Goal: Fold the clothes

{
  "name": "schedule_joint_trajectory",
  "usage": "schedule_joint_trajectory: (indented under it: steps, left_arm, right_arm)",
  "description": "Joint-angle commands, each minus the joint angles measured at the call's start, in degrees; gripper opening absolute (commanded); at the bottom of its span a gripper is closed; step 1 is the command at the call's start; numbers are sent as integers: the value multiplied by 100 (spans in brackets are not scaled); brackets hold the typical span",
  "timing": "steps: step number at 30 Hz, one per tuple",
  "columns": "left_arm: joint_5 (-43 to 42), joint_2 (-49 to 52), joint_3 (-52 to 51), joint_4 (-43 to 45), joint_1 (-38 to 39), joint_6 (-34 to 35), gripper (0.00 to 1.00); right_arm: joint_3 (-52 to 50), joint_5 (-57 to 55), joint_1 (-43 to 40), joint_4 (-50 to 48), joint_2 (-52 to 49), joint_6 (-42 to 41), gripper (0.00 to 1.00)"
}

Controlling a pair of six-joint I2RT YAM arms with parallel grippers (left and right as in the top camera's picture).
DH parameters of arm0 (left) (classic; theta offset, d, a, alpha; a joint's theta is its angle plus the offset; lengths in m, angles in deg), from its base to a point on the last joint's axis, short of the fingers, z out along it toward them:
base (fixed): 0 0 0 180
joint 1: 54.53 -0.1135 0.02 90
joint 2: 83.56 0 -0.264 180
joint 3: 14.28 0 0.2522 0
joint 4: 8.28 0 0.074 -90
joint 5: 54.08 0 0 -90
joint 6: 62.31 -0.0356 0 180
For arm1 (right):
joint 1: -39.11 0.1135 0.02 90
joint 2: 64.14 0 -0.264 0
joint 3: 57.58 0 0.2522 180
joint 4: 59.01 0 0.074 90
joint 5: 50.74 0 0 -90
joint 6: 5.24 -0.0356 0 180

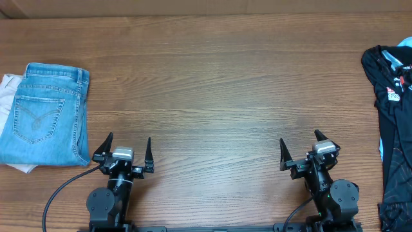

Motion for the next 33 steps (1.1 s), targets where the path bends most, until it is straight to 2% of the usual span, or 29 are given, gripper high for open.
schedule_joint_trajectory:
  steps: [1, 3, 6, 8, 10, 14, 21, 26, 33]
  left_arm:
    - [-90, -48, -20, 2, 28, -151, 100]
    - [-81, -48, -20, 13, 26, -133, 100]
    - [-85, -48, -20, 9, 26, 501, 100]
    - [-90, -48, 17, 9, 26, 1091, 100]
    - [-107, -48, 101, 7, 26, 1368, 100]
    - [-109, -44, 463, -70, 26, 1460, 100]
    - [-107, 382, 1502, -514, 26, 1458, 99]
    - [-107, 1429, 2461, -1049, 26, 1456, 100]
    - [-111, 3279, 4155, -2671, 28, 1453, 100]
  right_arm:
    - [9, 31, -20, -35, 68, -94, 100]
    - [17, 9, -20, -63, 68, -407, 100]
    - [90, -284, -20, -81, 66, -994, 100]
    - [249, -433, -20, -68, 52, -1121, 100]
    - [435, -496, -20, -68, -17, -1121, 100]
    - [981, -717, -20, 68, -431, -1123, 100]
    - [2636, -940, -20, 850, -2098, -1147, 100]
    - [3991, -933, -20, 1698, -3591, -1145, 100]
    - [5584, -562, -20, 2708, -5512, -1086, 100]
